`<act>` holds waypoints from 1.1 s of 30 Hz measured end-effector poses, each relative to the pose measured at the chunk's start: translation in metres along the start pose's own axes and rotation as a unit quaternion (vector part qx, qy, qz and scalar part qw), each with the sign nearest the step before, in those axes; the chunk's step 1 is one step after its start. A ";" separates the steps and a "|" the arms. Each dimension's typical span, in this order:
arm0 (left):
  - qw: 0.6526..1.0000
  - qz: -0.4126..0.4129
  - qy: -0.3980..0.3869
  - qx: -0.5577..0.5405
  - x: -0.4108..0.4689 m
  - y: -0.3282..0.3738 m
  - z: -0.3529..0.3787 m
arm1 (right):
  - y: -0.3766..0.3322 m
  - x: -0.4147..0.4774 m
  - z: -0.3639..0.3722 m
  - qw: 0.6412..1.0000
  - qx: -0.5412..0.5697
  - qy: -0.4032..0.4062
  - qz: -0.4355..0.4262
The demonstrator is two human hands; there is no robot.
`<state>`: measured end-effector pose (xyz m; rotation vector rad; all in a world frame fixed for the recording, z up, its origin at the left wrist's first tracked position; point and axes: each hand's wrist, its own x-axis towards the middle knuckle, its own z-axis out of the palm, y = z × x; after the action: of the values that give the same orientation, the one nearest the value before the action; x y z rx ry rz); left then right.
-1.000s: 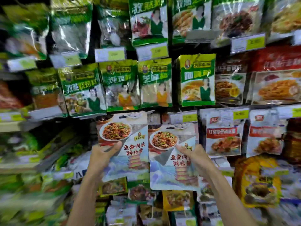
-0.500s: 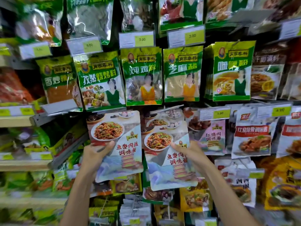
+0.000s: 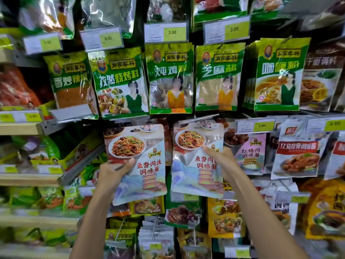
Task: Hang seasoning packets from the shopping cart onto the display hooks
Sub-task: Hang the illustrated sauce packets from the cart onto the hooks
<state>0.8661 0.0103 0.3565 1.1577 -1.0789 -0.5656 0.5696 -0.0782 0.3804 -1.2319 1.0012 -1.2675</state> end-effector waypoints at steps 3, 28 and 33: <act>1.000 -0.011 0.003 0.015 -0.002 -0.002 0.000 | 0.002 0.005 0.001 0.999 0.008 0.025 0.022; 0.999 -0.022 -0.010 -0.025 -0.004 -0.021 0.013 | -0.003 0.020 0.011 0.997 -0.038 0.039 0.047; 1.000 -0.009 0.000 -0.025 0.001 -0.018 0.014 | -0.001 0.028 0.013 0.995 -0.038 0.042 0.080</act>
<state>0.8567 -0.0027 0.3401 1.1243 -1.0497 -0.6035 0.5852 -0.1044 0.3858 -1.1392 1.1947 -1.1741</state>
